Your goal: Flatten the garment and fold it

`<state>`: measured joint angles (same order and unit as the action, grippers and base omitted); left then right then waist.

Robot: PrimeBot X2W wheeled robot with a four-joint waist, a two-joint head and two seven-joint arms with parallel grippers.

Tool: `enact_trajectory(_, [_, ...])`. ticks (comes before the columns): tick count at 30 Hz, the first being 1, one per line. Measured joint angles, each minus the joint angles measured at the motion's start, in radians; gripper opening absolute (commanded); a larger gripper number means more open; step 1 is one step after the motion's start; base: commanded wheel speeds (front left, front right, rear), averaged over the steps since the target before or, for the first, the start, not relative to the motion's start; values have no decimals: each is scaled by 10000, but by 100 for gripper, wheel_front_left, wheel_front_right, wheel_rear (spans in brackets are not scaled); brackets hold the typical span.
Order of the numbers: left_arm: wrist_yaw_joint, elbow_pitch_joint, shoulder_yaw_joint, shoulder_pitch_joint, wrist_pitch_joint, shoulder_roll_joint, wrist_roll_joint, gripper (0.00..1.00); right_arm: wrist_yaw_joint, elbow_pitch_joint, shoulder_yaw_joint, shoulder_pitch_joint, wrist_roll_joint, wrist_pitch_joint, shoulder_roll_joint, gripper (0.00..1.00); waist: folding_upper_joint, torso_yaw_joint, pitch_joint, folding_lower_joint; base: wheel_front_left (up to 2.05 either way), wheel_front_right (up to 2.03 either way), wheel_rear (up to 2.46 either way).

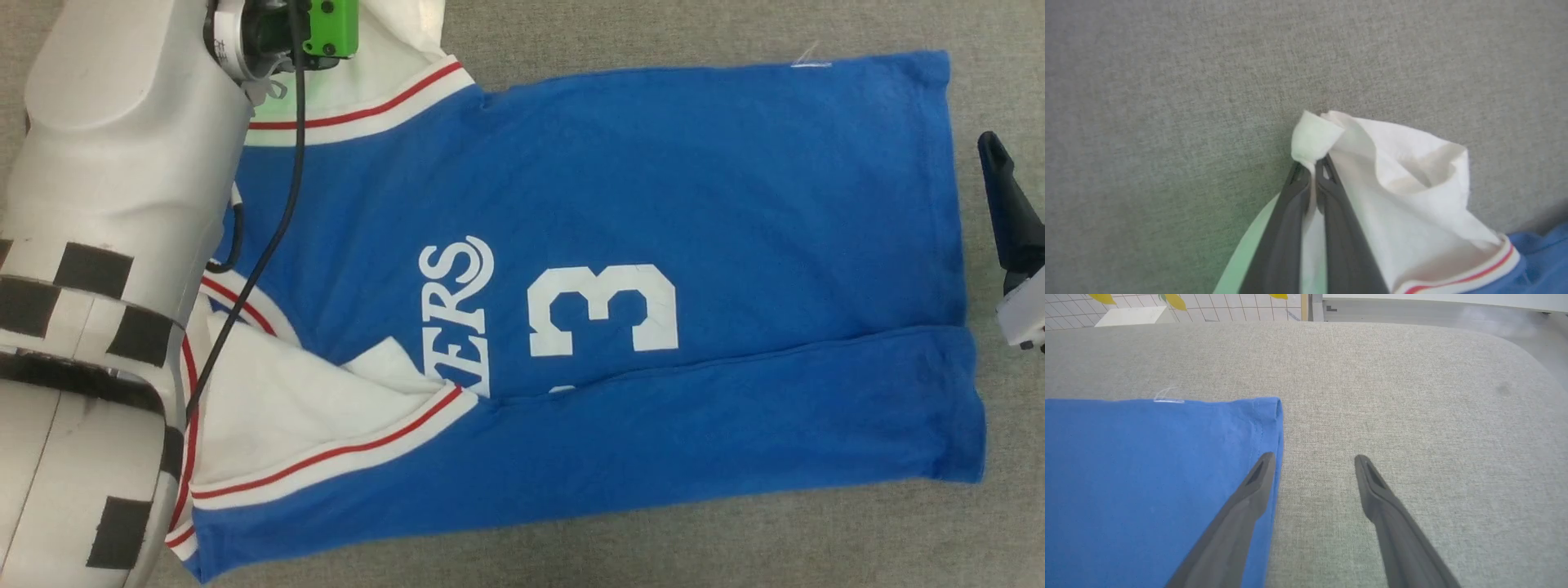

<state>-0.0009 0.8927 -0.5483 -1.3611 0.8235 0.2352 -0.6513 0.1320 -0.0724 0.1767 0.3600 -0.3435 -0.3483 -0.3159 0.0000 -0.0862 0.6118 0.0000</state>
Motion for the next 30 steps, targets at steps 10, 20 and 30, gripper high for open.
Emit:
enact_trajectory(10, [-40,-834,263,342,-61,44,-339,0,0,-186,-1175,1826,-366,-3149,-1208,100,0,40,-262,0,0,0,0])
enact_trajectory(20, [157,-2109,391,499,173,136,-642,0,0,725,-2982,4118,-247,-7607,-1979,100,0,364,-21,0,0,0,0])
enact_trajectory(30, [274,-3099,399,738,203,167,-767,0,-2,1354,-3647,4629,-186,-8798,-2173,100,0,766,248,0,0,0,0])
